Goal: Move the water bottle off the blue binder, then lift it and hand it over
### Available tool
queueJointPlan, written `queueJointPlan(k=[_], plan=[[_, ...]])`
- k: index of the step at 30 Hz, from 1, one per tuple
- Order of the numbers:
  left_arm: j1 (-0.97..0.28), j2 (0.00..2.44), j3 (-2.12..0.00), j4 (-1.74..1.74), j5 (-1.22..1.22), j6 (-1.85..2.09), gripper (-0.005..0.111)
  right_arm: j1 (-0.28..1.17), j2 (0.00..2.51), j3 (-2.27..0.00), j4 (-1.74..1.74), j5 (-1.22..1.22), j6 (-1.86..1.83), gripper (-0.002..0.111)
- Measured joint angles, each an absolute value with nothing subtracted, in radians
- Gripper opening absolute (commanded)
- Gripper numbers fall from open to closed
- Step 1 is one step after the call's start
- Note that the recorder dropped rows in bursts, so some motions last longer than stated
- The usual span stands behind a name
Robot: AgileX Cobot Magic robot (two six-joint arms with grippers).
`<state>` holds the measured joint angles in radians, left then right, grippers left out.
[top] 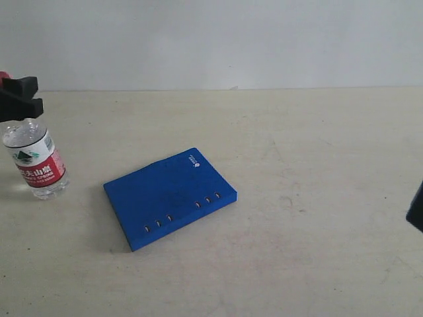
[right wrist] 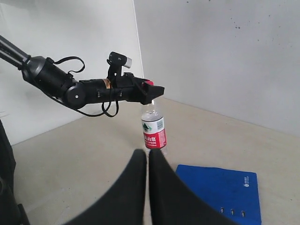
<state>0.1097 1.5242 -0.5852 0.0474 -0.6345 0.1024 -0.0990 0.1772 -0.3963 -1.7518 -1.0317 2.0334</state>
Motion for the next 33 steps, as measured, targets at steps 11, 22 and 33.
queueJointPlan(k=[11, 22, 33], plan=[[0.110, 1.156, -0.583, -0.245, -0.593, 0.499, 0.064, -0.099, 0.177, -0.396, -1.752, -1.028, 2.033, 0.000], [0.111, 0.675, -0.309, -0.767, 0.397, 0.586, 0.062, -0.094, 0.295, -0.163, -1.755, -0.862, 2.096, 0.003], [0.111, 1.128, -0.288, -1.303, 0.559, 0.986, 0.054, -0.070, 1.399, -0.561, -1.747, -1.116, 2.094, 0.039]])
